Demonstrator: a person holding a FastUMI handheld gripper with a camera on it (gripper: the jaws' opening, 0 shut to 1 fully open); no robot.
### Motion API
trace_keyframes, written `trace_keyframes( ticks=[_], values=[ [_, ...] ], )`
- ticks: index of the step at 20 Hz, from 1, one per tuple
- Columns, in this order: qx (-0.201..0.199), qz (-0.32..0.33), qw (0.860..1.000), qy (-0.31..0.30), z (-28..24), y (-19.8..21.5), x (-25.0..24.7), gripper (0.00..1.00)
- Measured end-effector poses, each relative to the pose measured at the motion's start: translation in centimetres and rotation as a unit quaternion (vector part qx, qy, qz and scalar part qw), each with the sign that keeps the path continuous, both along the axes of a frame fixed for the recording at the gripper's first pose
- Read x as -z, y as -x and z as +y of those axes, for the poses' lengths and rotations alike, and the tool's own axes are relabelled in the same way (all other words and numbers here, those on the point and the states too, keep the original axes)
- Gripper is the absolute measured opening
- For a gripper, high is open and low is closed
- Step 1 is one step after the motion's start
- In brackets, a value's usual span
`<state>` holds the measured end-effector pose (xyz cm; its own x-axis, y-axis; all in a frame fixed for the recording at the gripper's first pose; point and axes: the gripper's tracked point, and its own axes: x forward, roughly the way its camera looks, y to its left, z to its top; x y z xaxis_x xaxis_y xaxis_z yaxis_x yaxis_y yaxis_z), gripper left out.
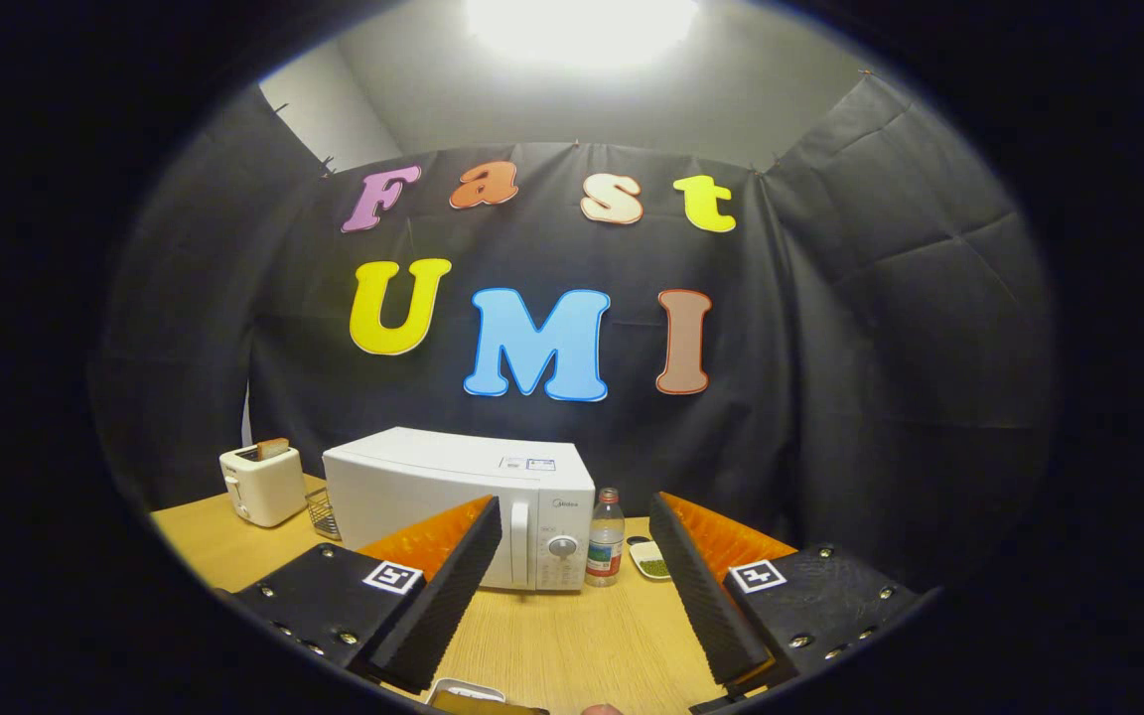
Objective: Open the microwave, put the food inside, and close the microwave door.
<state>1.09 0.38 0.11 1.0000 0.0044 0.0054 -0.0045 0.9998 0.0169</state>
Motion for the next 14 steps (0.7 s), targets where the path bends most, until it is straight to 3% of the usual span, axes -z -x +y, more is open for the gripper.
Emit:
trace_keyframes(
  ticks=[14],
  values=[
    [-0.026, 0.015, 0.999, -0.020, 2.0, -4.1, 0.8, 0.97]
  ],
)
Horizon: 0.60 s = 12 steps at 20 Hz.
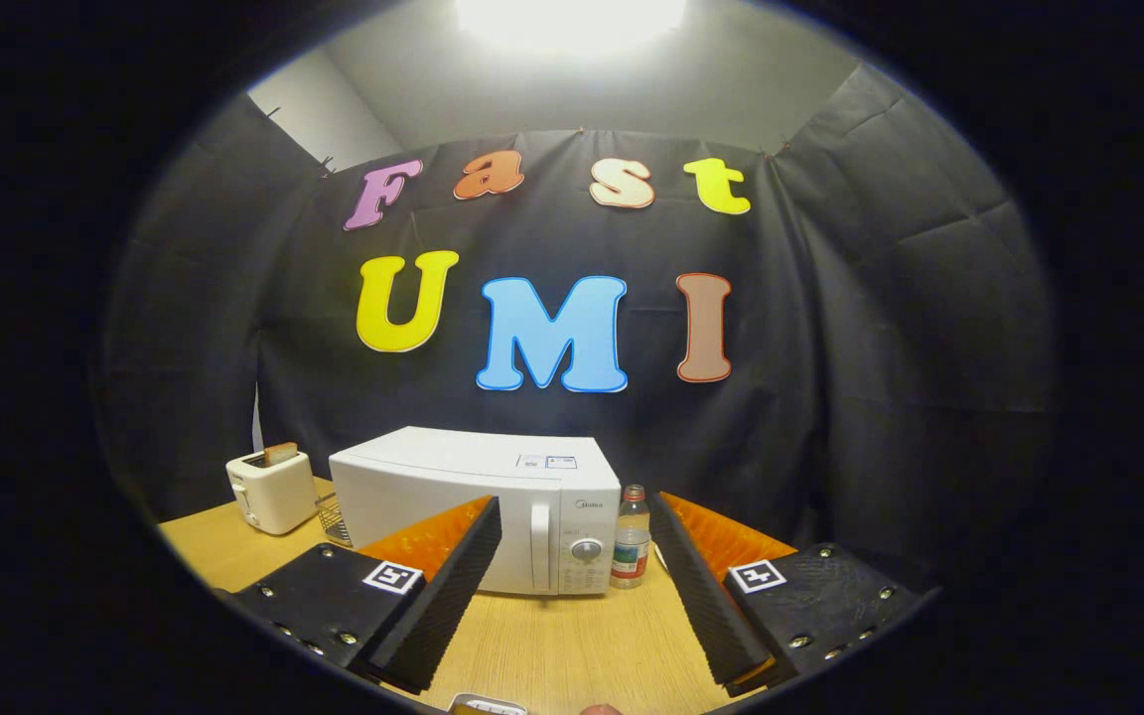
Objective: Open the microwave, put the food inside, and close the microwave door.
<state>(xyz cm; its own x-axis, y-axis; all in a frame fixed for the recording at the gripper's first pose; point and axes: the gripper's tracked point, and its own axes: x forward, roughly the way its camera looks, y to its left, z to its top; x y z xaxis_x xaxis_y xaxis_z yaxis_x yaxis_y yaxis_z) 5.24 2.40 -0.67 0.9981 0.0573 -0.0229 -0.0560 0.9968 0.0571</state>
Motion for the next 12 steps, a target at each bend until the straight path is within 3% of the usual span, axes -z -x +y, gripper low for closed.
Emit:
trace_keyframes(
  ticks=[12],
  values=[
    [-0.043, 0.056, 0.997, 0.004, 3.4, -8.3, 5.8, 0.97]
  ],
)
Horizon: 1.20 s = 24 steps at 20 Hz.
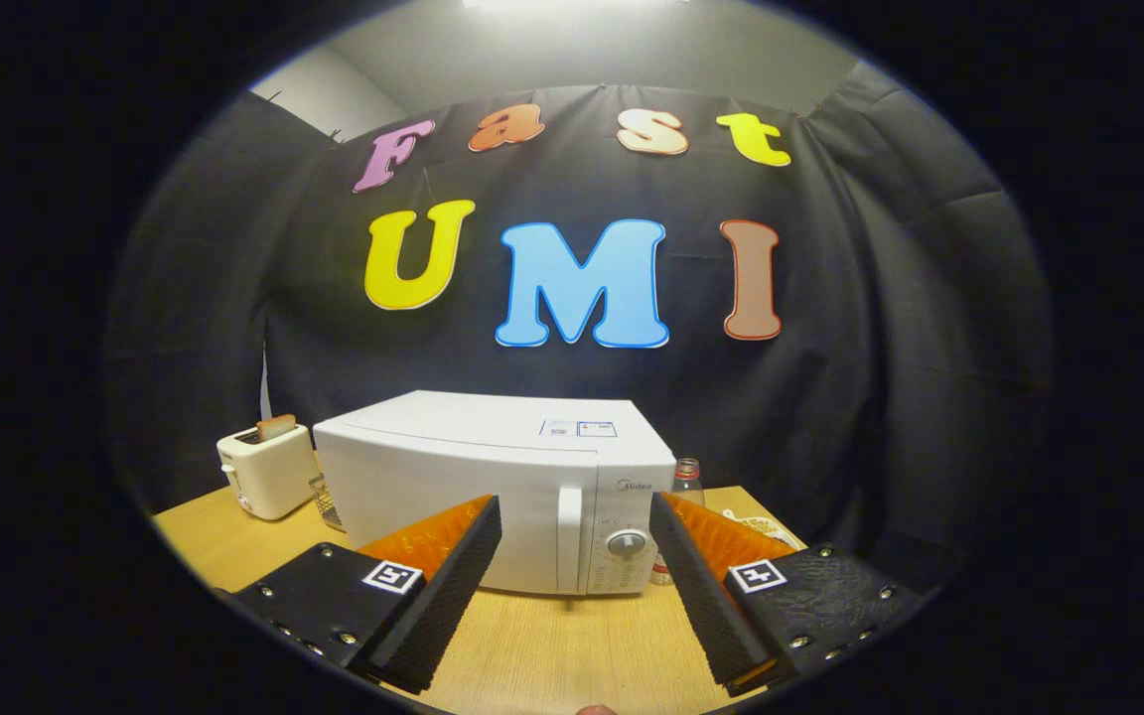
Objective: Open the microwave, put the food inside, and close the microwave door.
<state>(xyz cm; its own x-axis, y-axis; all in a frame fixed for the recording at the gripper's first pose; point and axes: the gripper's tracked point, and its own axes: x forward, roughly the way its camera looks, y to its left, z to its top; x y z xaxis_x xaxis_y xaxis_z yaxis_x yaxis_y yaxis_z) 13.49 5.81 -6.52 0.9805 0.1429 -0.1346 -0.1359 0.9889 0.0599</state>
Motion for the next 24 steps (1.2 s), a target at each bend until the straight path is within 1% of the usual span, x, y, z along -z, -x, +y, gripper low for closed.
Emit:
trace_keyframes(
  ticks=[6, 10, 13, 18, 19, 21, 22, 23, 24],
  values=[
    [-0.013, 0.053, 0.998, 0.004, 1.4, -3.5, 4.7, 0.97],
    [-0.008, 0.089, 0.996, -0.010, 2.1, -6.2, 7.2, 0.97],
    [-0.005, 0.108, 0.994, -0.018, 2.4, -7.5, 8.4, 0.97],
    [-0.001, 0.123, 0.992, -0.029, 3.1, -8.7, 9.4, 0.97],
    [-0.001, 0.124, 0.992, -0.030, 3.2, -8.9, 9.3, 0.92],
    [-0.005, 0.123, 0.992, -0.033, 3.6, -9.1, 9.1, 0.78],
    [-0.002, 0.121, 0.992, -0.030, 3.6, -9.3, 9.0, 0.78],
    [0.000, 0.122, 0.992, -0.027, 3.3, -9.5, 8.9, 0.65],
    [-0.002, 0.127, 0.991, -0.030, 3.6, -9.6, 9.0, 0.62]
  ],
)
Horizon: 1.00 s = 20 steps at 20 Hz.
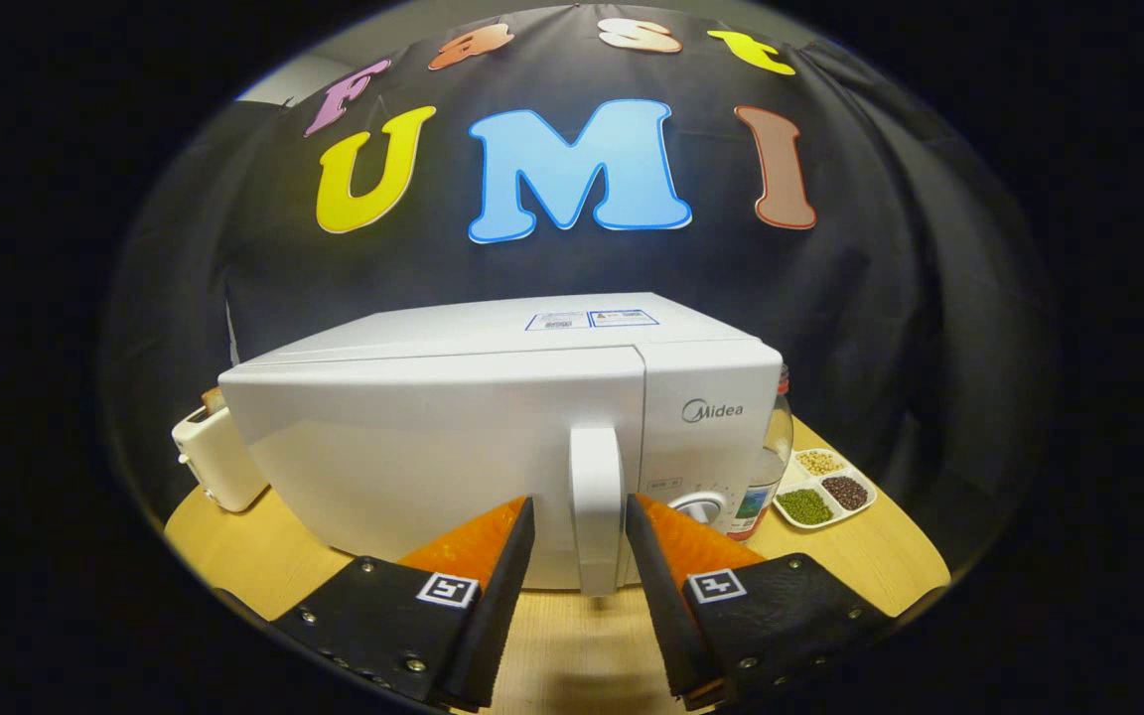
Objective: Open the microwave, put the food inside, and close the microwave door.
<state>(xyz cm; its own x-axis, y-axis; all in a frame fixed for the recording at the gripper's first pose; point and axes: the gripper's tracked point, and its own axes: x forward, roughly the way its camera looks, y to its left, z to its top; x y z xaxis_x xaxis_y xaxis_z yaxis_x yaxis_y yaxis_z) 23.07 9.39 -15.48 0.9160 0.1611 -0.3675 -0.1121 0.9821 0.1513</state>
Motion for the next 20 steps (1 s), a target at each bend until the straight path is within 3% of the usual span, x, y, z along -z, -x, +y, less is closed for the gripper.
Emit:
trace_keyframes(
  ticks=[1, 3, 6, 13, 15, 18, 20],
  values=[
    [0.011, 0.007, 1.000, 0.007, -0.4, -0.3, 0.2, 0.63],
    [0.023, 0.016, 1.000, -0.007, -0.9, -0.4, 0.2, 0.36],
    [0.027, 0.033, 0.999, -0.033, -0.9, -0.4, 0.3, 0.36],
    [0.020, 0.049, 0.998, -0.029, -0.7, -1.1, 1.0, 0.37],
    [0.017, 0.041, 0.999, -0.010, -0.9, -0.9, 1.1, 0.27],
    [0.015, 0.039, 0.999, 0.002, -0.8, -0.9, 1.1, 0.27],
    [0.005, 0.032, 0.999, 0.037, -1.0, -0.7, 1.1, 0.08]
  ],
)
